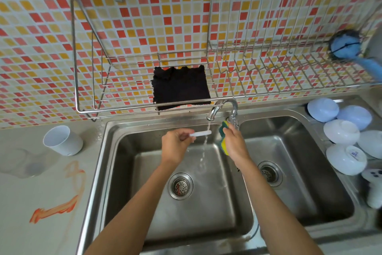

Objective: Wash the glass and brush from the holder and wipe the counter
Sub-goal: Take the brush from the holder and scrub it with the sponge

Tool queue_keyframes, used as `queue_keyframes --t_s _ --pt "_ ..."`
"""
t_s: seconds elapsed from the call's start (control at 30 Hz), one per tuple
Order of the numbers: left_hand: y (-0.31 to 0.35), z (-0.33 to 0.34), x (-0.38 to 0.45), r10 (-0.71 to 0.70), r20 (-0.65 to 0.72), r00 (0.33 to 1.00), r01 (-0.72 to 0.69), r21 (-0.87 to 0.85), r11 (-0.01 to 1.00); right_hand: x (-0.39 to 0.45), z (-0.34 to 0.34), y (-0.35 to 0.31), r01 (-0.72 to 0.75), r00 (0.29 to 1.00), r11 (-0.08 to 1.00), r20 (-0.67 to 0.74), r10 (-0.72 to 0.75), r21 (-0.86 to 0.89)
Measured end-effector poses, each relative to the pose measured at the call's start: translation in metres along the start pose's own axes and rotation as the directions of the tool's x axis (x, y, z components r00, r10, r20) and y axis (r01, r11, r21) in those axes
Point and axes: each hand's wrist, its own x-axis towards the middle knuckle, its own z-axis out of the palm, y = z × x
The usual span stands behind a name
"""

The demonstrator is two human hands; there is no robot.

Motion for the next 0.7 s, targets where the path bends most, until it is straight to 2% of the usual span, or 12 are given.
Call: queue_keyframes --t_s 0.13,0.23,0.3,0.4,0.47,0.57,0.7 --pt "0.014 0.024 0.006 0.008 0.037 0.999 -0.007 -0.035 0.999 -0.001 -0.014 0.012 0.111 0.986 0.991 -0.119 -0.119 -0.074" --pt "0.017 0.033 0.011 -0.004 0.044 0.999 0.006 -0.051 0.999 -0.012 -0.015 0.009 0.225 0.962 0.960 -0.121 -0.246 -0.165" --pt "0.018 0.037 0.012 0.015 0.054 0.998 -0.013 -0.034 0.999 -0.021 -0.006 0.008 0.361 0.913 0.889 -0.085 -0.398 -0.283" --pt "0.020 0.039 0.011 0.034 0.043 0.998 -0.033 -0.030 0.999 -0.020 0.007 0.016 0.490 0.829 0.759 -0.040 -0.558 -0.430" --pt "0.019 0.036 0.010 0.018 0.029 0.999 -0.017 -0.037 0.999 -0.012 0.008 0.021 0.497 0.816 0.736 -0.042 -0.576 -0.460" --pt "0.016 0.031 0.008 0.003 0.023 1.000 -0.003 -0.025 1.000 -0.007 0.007 0.025 0.447 0.836 0.777 -0.103 -0.539 -0.443" --pt "0.015 0.026 0.009 0.015 0.005 1.000 -0.015 -0.010 1.000 -0.016 0.020 0.024 0.552 0.781 0.693 -0.004 -0.624 -0.464"
